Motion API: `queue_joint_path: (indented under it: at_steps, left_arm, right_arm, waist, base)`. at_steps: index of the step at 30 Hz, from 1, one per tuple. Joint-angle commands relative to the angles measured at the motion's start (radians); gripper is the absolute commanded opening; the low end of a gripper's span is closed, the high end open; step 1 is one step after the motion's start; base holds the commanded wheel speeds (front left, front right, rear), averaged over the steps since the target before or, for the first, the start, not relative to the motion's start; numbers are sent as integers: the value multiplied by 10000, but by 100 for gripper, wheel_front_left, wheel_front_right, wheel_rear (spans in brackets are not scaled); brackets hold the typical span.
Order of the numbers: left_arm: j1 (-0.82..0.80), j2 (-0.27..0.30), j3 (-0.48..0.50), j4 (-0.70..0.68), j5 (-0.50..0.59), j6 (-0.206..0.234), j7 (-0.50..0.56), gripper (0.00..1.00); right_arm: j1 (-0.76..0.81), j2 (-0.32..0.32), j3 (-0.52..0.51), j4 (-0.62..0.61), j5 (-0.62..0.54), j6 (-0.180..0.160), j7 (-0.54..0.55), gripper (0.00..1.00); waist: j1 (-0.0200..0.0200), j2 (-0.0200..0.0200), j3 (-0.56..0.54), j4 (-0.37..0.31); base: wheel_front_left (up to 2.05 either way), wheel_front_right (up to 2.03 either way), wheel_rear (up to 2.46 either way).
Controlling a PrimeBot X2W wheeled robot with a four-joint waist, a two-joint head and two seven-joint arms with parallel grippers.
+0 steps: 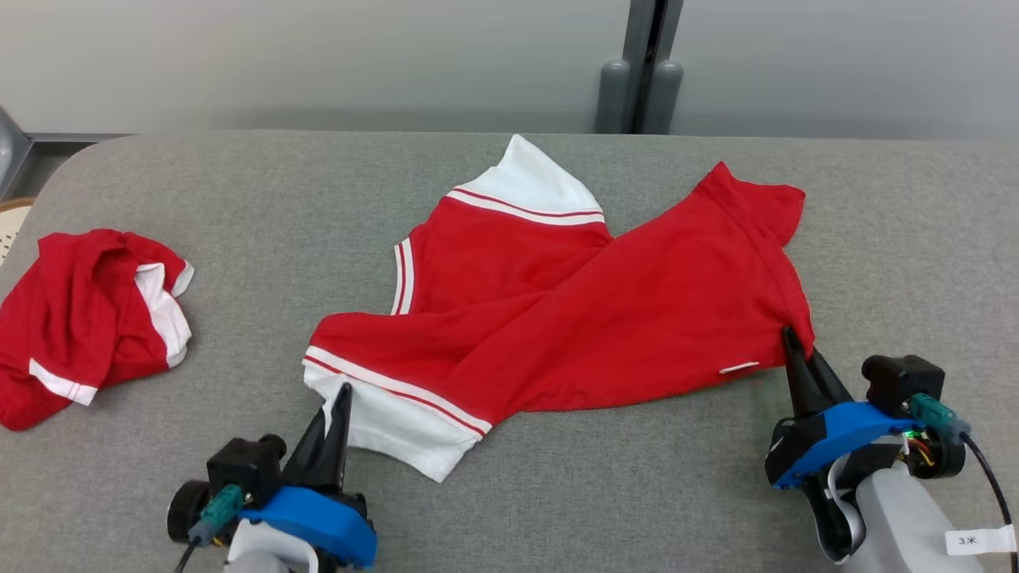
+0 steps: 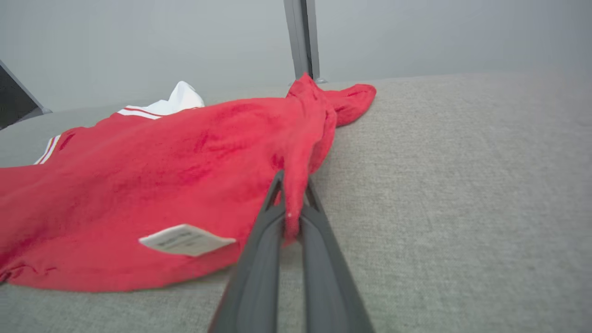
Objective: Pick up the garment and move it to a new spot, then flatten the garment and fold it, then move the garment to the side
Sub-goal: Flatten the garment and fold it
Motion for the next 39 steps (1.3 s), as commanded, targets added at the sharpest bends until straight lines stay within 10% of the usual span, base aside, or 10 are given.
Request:
queue_joint_path:
  at_steps: [1, 10, 27, 39]
  left_arm:
    - [-328, 115, 79, -205, 21, 0, -59, 0]
    - [-3259, 688, 437, -686, 99, -83, 53, 0]
    - [-11465, 1428, 857, 439, -264, -210, 504, 0]
    - [-13628, 967, 49, 1432, -417, -202, 204, 0]
  right_arm:
    - [111, -60, 49, -389, 222, 2, -12, 0]
    - [-1796, -457, 829, -2126, 1173, 2, -11, 0]
    - [-9432, -386, 956, 723, 2946, 2, -8, 0]
    - [-11016, -501, 858, 1541, 3363, 2, -20, 0]
  waist:
    - [1, -1, -2, -103]
    - [1, -1, 872, -646]
    - [1, -1, 2593, -1580]
    - [1, -1, 2653, -1594]
  base:
    - [0, 0, 0]
    - [0, 0, 0]
    - [0, 0, 0]
    - [0, 0, 0]
